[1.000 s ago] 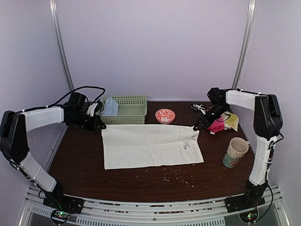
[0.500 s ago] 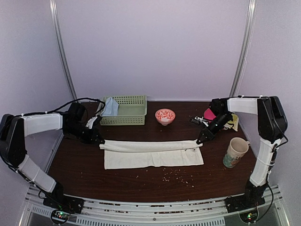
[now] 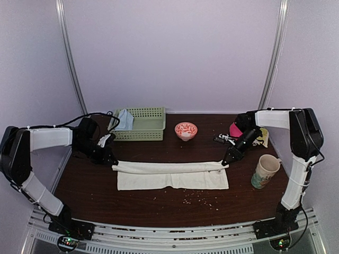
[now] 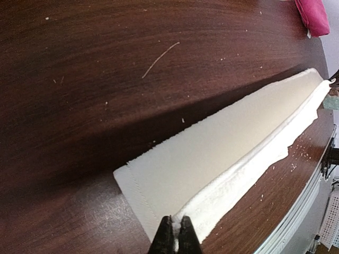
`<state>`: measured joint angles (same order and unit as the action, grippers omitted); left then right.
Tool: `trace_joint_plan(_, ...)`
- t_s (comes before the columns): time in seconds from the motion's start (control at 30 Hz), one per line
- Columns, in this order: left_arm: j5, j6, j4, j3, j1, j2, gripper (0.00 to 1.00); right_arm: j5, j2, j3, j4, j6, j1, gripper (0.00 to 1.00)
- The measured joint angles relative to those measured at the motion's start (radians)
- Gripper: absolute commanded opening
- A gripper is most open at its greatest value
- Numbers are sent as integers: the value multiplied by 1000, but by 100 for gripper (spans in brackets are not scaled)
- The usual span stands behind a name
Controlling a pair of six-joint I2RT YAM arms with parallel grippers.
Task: Roll the towels
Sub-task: Fold the towel at the center of the board.
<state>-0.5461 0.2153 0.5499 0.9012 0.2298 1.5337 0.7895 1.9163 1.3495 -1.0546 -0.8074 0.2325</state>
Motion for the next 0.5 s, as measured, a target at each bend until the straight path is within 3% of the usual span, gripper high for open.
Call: trace_joint_plan(0.5, 26, -14, -3, 28, 0, -55, 0, -59, -18, 164, 20, 29, -6, 2)
